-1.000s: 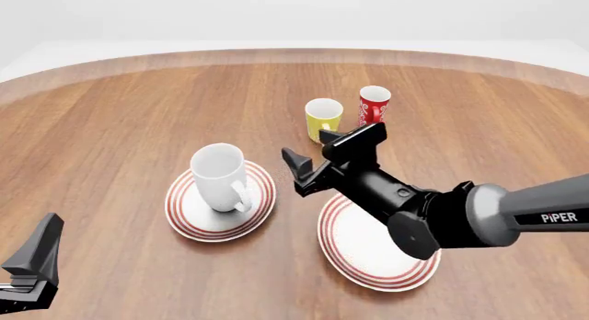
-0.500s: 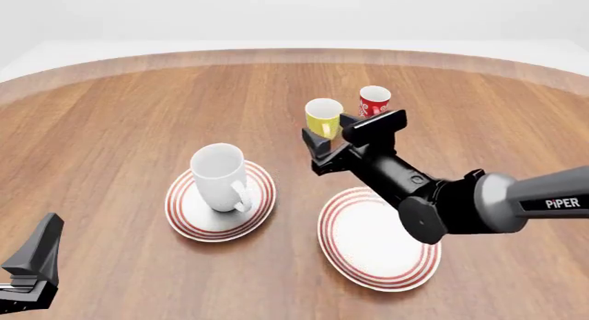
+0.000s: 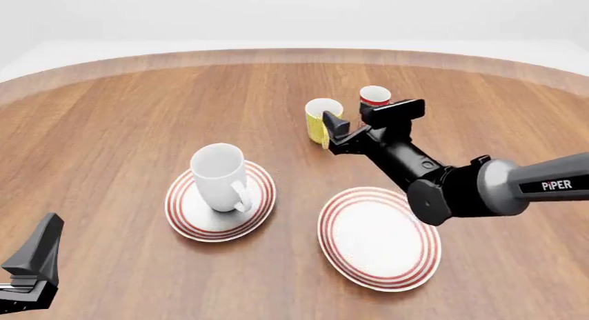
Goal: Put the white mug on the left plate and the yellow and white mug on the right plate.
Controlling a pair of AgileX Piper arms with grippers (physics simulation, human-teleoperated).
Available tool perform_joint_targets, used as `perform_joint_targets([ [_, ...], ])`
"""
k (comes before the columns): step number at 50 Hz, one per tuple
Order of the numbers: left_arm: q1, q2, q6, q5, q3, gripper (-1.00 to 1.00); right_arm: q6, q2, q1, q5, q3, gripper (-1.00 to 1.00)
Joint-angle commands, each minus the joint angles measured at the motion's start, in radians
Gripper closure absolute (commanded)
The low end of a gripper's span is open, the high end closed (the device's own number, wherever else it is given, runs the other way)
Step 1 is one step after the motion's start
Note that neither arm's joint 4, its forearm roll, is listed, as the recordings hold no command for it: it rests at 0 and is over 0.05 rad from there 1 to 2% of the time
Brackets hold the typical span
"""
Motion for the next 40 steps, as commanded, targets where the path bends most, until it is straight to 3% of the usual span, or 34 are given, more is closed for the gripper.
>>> perform_joint_targets([
  [1,0.000,0.000,0.000,0.000,0.000,-1.00,0.020,0.030,-0.039,0.004,-0.037,-1.00],
  [40,0.000,0.000,0.000,0.000,0.000,-1.00,0.048,0.170,-0.073,0.044,-0.174,-1.00],
])
